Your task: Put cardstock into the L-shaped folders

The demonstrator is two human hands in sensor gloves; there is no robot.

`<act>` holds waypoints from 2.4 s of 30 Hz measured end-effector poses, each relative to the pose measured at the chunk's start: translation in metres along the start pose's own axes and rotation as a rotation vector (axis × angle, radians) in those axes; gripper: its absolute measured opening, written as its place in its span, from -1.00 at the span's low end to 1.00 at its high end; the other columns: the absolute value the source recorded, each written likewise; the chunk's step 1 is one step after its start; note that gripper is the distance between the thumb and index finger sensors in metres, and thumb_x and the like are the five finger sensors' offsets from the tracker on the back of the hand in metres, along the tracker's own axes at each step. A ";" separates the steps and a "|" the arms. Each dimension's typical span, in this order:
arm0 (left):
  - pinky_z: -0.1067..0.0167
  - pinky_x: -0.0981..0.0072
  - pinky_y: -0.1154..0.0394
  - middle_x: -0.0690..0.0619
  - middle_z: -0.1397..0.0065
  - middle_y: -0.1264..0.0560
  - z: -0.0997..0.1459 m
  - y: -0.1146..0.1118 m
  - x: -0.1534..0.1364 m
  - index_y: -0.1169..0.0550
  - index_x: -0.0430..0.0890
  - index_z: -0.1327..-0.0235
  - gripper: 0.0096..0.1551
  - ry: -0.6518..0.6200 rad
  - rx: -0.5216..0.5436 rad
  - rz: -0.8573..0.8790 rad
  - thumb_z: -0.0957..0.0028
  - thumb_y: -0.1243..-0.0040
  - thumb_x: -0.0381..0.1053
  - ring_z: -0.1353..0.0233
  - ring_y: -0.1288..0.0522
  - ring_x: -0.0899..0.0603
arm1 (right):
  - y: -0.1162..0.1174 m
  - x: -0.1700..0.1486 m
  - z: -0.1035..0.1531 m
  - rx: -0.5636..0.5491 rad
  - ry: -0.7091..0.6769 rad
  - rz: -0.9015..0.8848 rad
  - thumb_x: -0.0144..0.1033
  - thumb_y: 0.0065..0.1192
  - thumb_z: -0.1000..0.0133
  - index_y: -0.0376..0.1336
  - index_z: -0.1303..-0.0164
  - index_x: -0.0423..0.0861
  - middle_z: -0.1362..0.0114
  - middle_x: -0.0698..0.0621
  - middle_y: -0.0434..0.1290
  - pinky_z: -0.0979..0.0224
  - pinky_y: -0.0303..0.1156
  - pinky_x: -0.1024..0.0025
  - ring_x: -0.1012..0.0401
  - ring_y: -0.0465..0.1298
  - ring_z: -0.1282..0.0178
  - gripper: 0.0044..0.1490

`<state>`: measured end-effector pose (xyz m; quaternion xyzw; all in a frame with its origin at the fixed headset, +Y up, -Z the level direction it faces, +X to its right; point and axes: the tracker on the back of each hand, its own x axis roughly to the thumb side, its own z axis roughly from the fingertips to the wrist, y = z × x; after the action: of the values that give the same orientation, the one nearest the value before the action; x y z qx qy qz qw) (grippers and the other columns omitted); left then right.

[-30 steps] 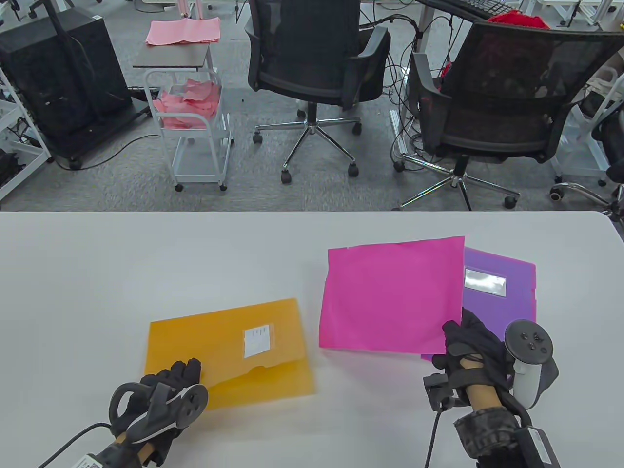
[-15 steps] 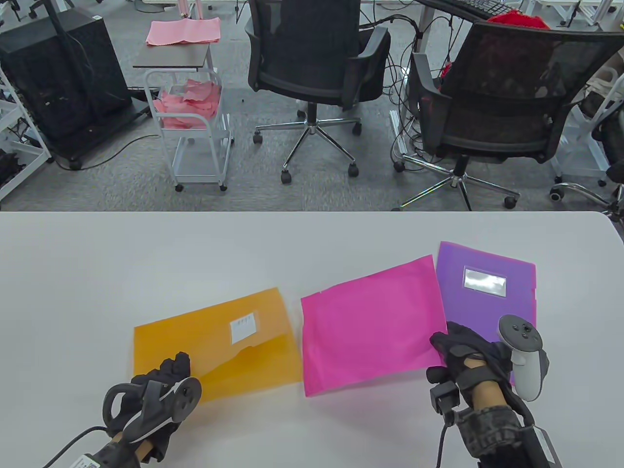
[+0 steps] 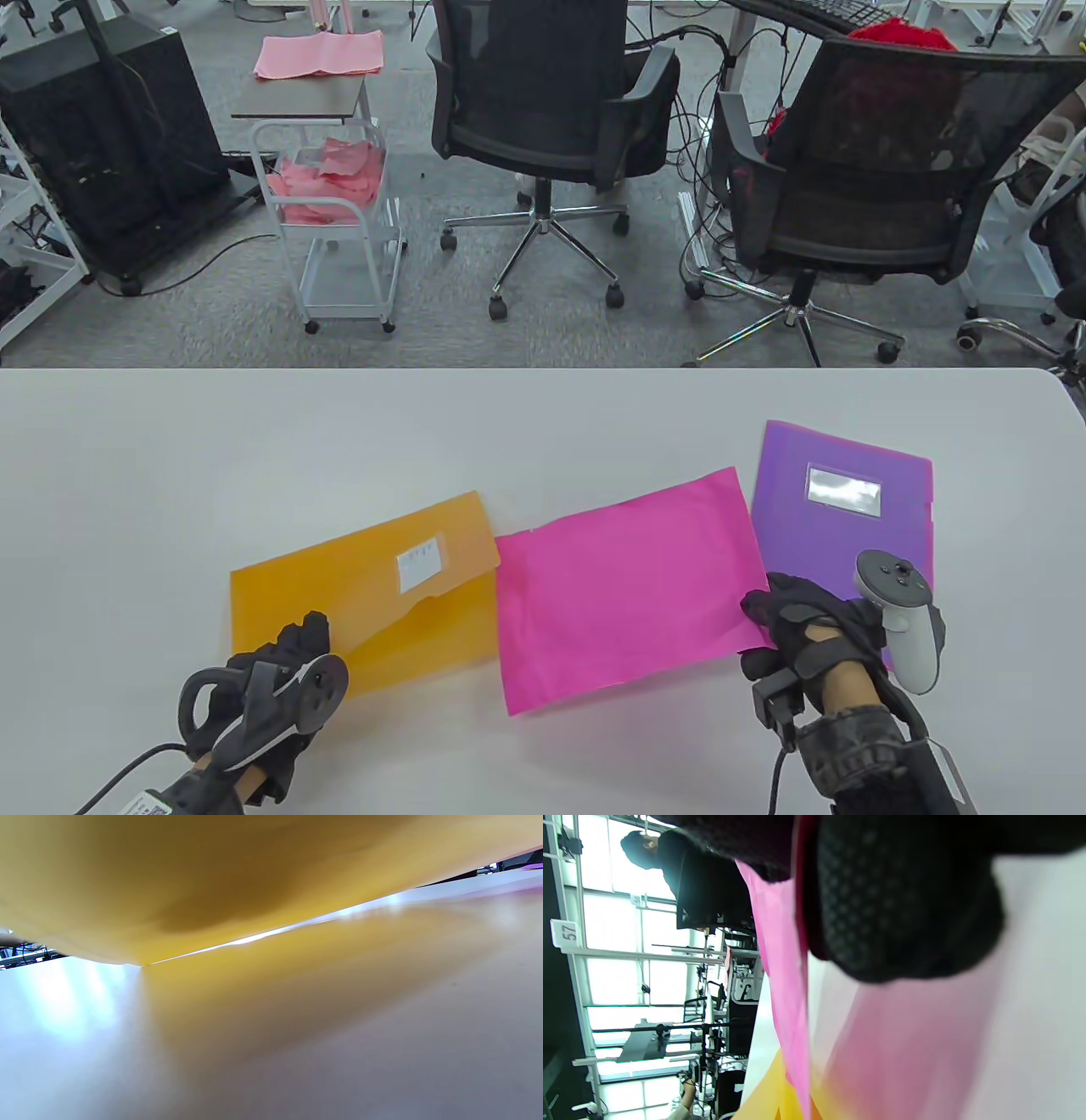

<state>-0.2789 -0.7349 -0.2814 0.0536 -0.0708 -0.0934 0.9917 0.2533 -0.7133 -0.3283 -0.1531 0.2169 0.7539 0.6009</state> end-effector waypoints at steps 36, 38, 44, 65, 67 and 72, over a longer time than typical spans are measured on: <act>-0.02 -0.09 -0.67 -0.14 -0.20 -0.66 0.022 0.030 0.035 -0.41 -0.18 -0.30 -0.37 -0.341 0.289 0.316 -0.02 0.07 0.09 -0.06 -0.79 -0.27 | 0.145 -0.034 -0.028 0.550 -0.145 -0.135 0.14 -0.11 -0.20 -0.30 -0.34 -0.46 -0.26 -0.20 0.45 0.08 0.65 0.36 0.05 0.63 -0.04 0.04; -0.03 -0.09 -0.67 -0.14 -0.20 -0.66 0.024 0.030 0.040 -0.41 -0.17 -0.30 -0.37 -0.394 0.302 0.290 -0.01 0.07 0.09 -0.06 -0.78 -0.28 | 0.151 -0.032 -0.024 0.513 -0.146 -0.083 0.13 -0.10 -0.20 -0.28 -0.35 -0.45 -0.25 -0.20 0.45 0.09 0.65 0.36 0.05 0.63 -0.02 0.01; -0.07 -0.10 -0.65 -0.13 -0.24 -0.64 0.023 0.021 0.044 -0.40 -0.15 -0.33 -0.36 -0.426 0.245 0.211 -0.02 0.08 0.11 -0.12 -0.77 -0.27 | 0.144 -0.030 -0.019 0.364 -0.095 -0.013 0.13 0.04 -0.14 -0.01 -0.28 -0.40 -0.04 -0.13 0.60 0.26 0.68 0.37 0.09 0.70 0.16 -0.10; -0.28 -0.17 -0.53 -0.06 -0.46 -0.49 0.022 0.010 0.050 -0.33 0.03 -0.42 -0.27 -0.547 0.083 0.195 0.02 0.07 0.28 -0.37 -0.64 -0.25 | 0.142 -0.034 -0.022 0.386 0.006 -0.004 -0.08 0.32 -0.03 0.27 0.03 -0.29 0.29 -0.07 0.69 0.53 0.65 0.45 0.18 0.71 0.51 -0.42; -0.30 -0.19 -0.51 -0.06 -0.48 -0.46 0.022 0.007 0.050 -0.32 0.05 -0.43 -0.27 -0.551 0.060 0.181 0.02 0.07 0.28 -0.39 -0.62 -0.26 | 0.142 -0.035 -0.024 0.409 0.000 -0.039 -0.08 0.31 -0.04 0.26 0.02 -0.30 0.28 -0.07 0.69 0.52 0.65 0.44 0.17 0.71 0.50 -0.42; -0.32 -0.20 -0.50 -0.05 -0.51 -0.44 0.021 0.006 0.049 -0.30 0.06 -0.45 -0.24 -0.557 0.031 0.172 0.04 0.06 0.32 -0.42 -0.61 -0.26 | 0.142 -0.036 -0.025 0.430 0.002 -0.051 -0.08 0.28 -0.05 0.25 0.00 -0.31 0.26 -0.08 0.68 0.49 0.65 0.44 0.17 0.71 0.48 -0.41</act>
<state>-0.2331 -0.7401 -0.2536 0.0346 -0.3459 -0.0188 0.9375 0.1230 -0.7824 -0.3123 -0.0277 0.3694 0.6748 0.6383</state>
